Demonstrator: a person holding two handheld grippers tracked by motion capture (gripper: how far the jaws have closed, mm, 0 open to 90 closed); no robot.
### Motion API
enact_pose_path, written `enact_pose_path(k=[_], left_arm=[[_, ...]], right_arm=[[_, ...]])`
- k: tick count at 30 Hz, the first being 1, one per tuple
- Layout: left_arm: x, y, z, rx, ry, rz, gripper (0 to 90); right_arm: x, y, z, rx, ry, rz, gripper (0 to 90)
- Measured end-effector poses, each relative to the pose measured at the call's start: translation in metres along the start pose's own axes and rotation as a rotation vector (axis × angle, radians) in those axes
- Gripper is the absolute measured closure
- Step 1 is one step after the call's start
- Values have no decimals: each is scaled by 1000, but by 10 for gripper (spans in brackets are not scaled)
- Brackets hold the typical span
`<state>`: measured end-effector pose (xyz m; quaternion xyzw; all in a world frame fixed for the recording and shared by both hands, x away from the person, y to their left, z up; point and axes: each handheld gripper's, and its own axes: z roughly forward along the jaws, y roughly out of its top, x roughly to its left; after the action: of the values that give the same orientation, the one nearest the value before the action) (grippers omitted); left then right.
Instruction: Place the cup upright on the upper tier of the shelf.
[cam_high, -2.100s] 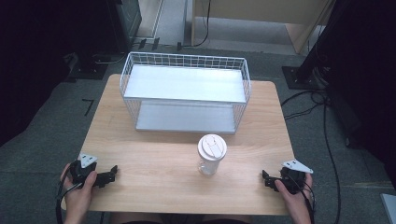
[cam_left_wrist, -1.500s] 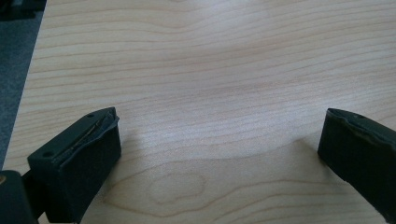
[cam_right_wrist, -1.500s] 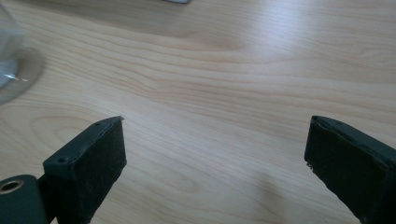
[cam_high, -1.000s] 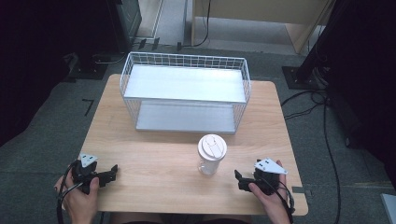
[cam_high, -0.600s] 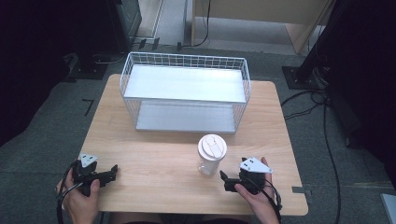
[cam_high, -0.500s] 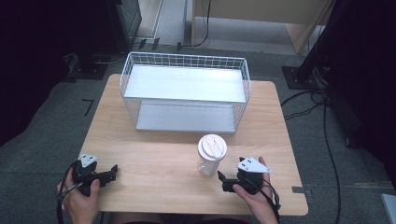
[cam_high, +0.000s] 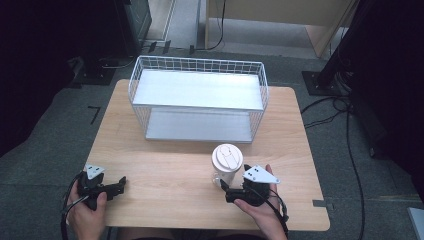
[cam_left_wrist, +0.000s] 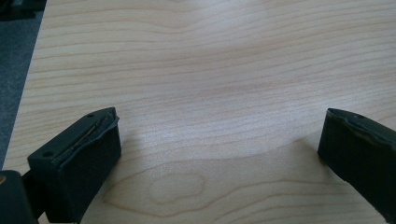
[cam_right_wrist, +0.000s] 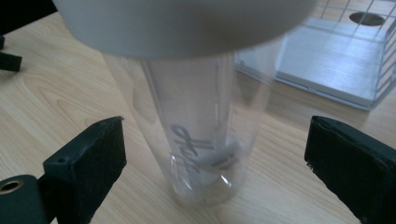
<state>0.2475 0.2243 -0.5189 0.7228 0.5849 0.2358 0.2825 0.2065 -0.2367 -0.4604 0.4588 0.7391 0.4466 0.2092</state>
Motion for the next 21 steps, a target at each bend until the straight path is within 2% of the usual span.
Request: enact_pose_path(k=[7, 12, 13, 17, 21], left_arm=[[0, 0, 0, 0, 0, 0, 0], [0, 0, 0, 0, 0, 0, 0], [0, 0, 0, 0, 0, 0, 0], [0, 0, 0, 0, 0, 0, 0], [0, 0, 0, 0, 0, 0, 0]], right_arm=[[10, 6, 10, -53, -9, 32, 87], [13, 9, 15, -82, -21, 52, 113], [14, 10, 17, -103, -33, 61, 133], [14, 12, 19, -130, -38, 70, 133], [15, 12, 20, -138, -41, 76, 132]])
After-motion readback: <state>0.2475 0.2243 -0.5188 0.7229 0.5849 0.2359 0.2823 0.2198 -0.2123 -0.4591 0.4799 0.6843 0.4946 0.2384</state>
